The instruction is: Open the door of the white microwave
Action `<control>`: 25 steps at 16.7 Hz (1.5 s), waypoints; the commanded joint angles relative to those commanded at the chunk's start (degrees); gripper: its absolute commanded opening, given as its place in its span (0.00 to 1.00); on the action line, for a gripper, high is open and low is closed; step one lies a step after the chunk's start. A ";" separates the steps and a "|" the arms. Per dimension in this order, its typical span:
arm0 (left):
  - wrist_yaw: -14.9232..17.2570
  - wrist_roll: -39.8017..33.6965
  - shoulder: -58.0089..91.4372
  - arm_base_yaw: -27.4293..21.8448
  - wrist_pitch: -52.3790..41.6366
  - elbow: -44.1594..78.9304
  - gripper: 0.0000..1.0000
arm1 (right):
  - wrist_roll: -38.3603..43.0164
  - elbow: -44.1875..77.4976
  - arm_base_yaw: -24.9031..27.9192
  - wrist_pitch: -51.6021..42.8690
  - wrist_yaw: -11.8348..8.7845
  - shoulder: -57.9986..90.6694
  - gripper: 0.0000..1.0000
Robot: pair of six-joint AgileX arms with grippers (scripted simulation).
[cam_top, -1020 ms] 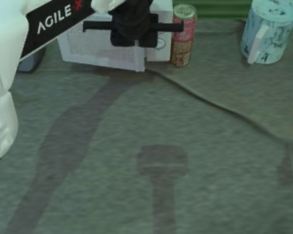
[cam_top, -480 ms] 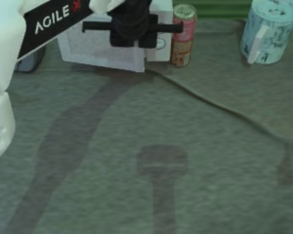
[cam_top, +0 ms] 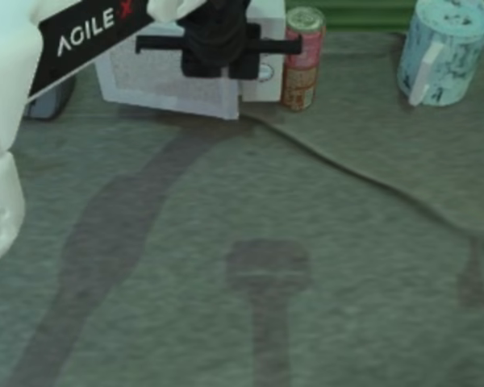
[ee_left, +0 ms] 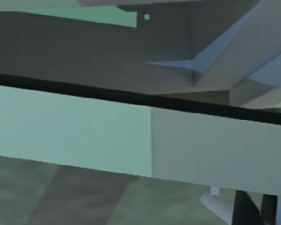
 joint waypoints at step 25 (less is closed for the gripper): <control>3.13 6.07 -6.06 0.82 4.92 -9.76 0.00 | 0.00 0.00 0.00 0.00 0.00 0.00 1.00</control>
